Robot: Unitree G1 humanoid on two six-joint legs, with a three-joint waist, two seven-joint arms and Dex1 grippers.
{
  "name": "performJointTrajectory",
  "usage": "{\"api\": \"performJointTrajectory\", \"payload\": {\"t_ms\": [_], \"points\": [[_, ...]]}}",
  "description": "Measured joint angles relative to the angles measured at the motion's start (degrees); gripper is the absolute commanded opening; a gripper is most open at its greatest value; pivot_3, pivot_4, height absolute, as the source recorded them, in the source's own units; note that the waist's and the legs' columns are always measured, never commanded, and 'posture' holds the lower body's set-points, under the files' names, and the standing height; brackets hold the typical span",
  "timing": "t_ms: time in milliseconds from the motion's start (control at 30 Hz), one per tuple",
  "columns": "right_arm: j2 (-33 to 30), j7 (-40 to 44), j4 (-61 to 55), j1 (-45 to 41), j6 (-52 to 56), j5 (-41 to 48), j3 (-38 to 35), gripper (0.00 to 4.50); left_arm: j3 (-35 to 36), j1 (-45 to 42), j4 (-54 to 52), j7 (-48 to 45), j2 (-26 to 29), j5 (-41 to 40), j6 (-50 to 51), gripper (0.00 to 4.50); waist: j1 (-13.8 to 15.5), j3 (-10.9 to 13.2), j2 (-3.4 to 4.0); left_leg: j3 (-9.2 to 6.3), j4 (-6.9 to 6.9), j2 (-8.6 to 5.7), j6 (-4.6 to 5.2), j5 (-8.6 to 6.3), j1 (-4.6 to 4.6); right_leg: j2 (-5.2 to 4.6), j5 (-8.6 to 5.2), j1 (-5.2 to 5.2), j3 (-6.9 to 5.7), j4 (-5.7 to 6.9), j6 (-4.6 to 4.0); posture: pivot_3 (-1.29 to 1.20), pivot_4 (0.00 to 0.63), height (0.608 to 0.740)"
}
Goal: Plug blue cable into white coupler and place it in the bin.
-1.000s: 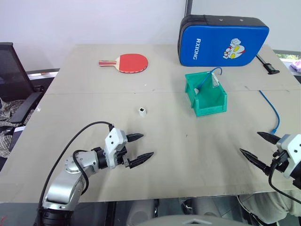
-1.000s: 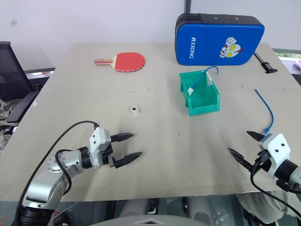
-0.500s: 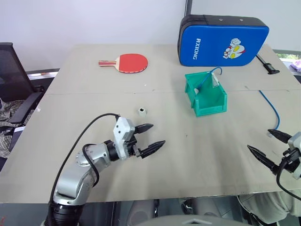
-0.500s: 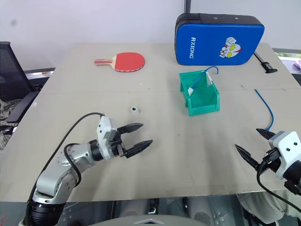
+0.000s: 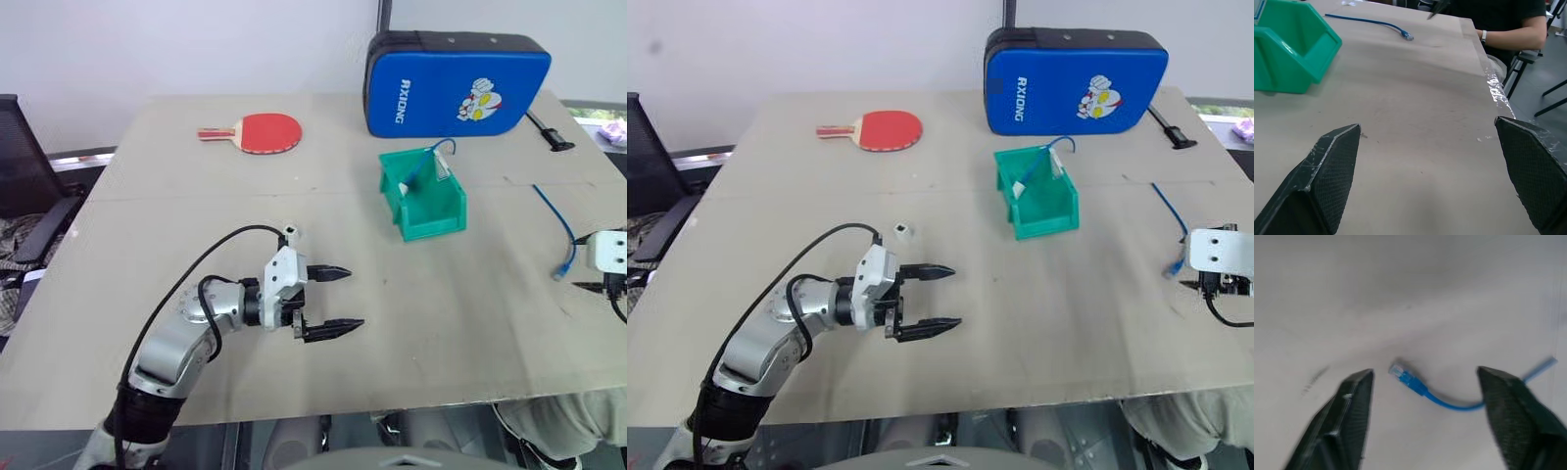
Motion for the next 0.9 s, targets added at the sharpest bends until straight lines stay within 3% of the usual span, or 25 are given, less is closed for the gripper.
{"api": "performJointTrajectory", "payload": {"t_ms": [233,433,700,900], "points": [[4.5,2.7,22.7,-20.1,-16.4,-13.7,14.6,3.32,0.3,0.5,-0.3,0.2,0.2,-0.4,0.7,4.50,-0.2,0.1,0.18,0.20,-0.11,0.01,0.04,-0.02,-0.16,-0.12,0.08,-0.22,0.23,-0.04,-0.15,0.00,0.150,0.731],[6.7,0.8,34.5,-28.0,-25.8,-23.0,22.2,3.32,1.1,1.9,-1.7,1.1,0.5,-0.5,1.5,4.50,-0.2,0.1,0.19,0.48,-0.10,0.01,0.04,-0.02,-0.02,-0.16,0.08,-0.21,0.50,0.02,-0.13,0.00,0.150,0.731],[10.5,-0.5,42.4,-32.0,-27.8,-26.8,24.4,0.03,1.2,4.4,-2.2,1.9,0.2,-0.4,1.1,4.50,-1.4,0.0,-0.30,0.76,-0.05,0.09,0.05,-0.03,0.38,-0.10,0.09,0.04,0.86,0.07,-0.10,0.00,0.150,0.731],[11.3,-3.1,43.8,-32.6,-28.2,-27.4,24.4,0.03,1.2,4.3,-1.9,2.0,-0.3,0.1,-0.3,4.50,-2.0,0.1,-0.36,1.06,0.03,0.09,0.06,-0.02,0.75,-0.10,0.17,0.24,1.12,0.08,0.03,0.00,0.150,0.731]]}}
